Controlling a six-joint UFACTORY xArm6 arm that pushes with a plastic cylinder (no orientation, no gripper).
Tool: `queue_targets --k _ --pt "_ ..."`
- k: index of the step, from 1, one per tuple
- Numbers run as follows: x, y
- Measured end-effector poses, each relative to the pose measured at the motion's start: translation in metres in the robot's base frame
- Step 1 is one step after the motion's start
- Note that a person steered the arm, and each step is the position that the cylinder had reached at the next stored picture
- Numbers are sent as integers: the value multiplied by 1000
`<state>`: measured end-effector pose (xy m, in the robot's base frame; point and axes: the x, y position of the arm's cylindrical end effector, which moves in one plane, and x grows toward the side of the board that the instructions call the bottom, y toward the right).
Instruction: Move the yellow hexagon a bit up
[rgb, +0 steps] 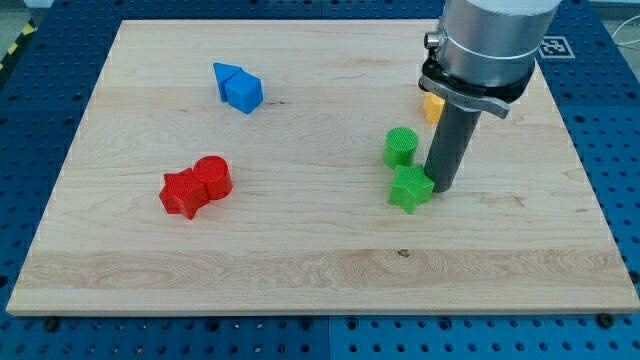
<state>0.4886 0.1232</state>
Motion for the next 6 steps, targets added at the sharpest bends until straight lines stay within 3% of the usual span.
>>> queue_targets --k 1,2,5,6 --pt "-6 20" --pt "-41 53" --pt "-157 61" --pt "-172 59"
